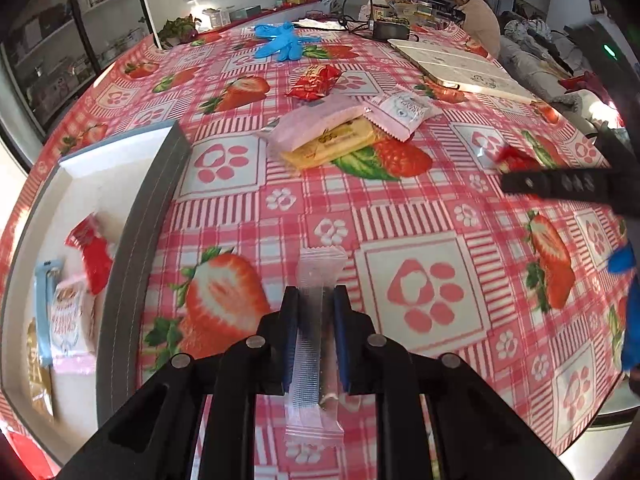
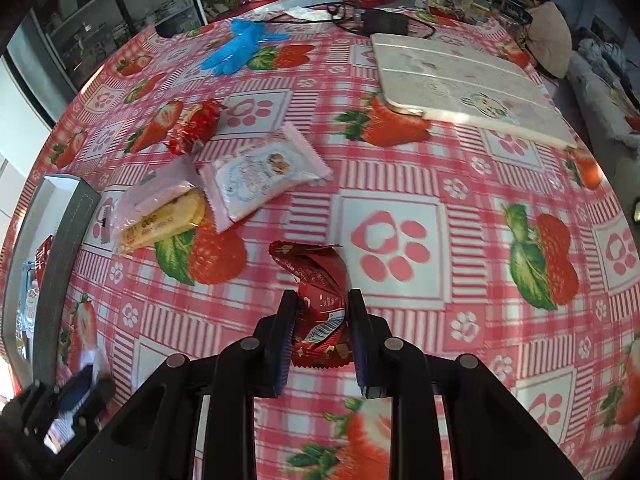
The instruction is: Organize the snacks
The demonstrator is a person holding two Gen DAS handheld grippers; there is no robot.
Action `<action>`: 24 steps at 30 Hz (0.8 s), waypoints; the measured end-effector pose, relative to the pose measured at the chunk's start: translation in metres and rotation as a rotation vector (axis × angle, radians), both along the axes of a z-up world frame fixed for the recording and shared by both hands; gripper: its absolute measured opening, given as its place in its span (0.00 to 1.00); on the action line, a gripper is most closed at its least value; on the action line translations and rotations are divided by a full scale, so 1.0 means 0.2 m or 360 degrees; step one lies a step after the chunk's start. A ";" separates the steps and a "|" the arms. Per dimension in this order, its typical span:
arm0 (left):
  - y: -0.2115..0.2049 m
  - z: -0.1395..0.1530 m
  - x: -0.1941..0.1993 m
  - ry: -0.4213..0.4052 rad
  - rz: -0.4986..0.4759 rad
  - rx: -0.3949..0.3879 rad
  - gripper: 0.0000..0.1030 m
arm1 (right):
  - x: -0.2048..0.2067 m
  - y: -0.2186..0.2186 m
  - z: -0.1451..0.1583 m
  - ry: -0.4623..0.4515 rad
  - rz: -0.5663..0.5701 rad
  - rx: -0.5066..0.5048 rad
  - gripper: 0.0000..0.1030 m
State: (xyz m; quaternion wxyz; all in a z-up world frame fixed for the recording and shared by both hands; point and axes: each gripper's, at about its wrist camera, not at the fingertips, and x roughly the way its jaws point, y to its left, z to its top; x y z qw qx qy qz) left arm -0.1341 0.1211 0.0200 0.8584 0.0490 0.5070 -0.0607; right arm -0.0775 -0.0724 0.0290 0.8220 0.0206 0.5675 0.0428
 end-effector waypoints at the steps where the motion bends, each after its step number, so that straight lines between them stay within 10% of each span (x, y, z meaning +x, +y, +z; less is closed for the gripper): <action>1: -0.01 0.00 0.04 0.0010 0.0008 -0.0001 0.20 | -0.04 -0.05 0.00 0.0009 -0.0037 -0.0005 0.26; 3: 0.01 0.01 0.07 0.0049 0.0040 -0.0054 0.32 | -0.15 -0.12 0.01 0.0016 -0.0064 -0.0036 0.26; 5: 0.06 0.02 0.05 0.0053 0.0062 -0.0126 0.76 | -0.25 -0.15 0.01 0.0025 -0.0042 -0.0020 0.32; 8: 0.15 0.05 -0.03 -0.0028 0.0108 -0.0138 0.80 | -0.37 -0.22 0.03 -0.0103 -0.0086 0.0021 1.00; 17: -0.01 0.00 -0.01 -0.0094 0.0008 0.0036 0.81 | -0.36 -0.22 -0.04 -0.0184 -0.0128 0.0061 1.00; 24: -0.03 -0.06 -0.02 -0.0179 0.0073 -0.0060 0.90 | -0.38 -0.16 -0.09 -0.0317 -0.0105 -0.0107 1.00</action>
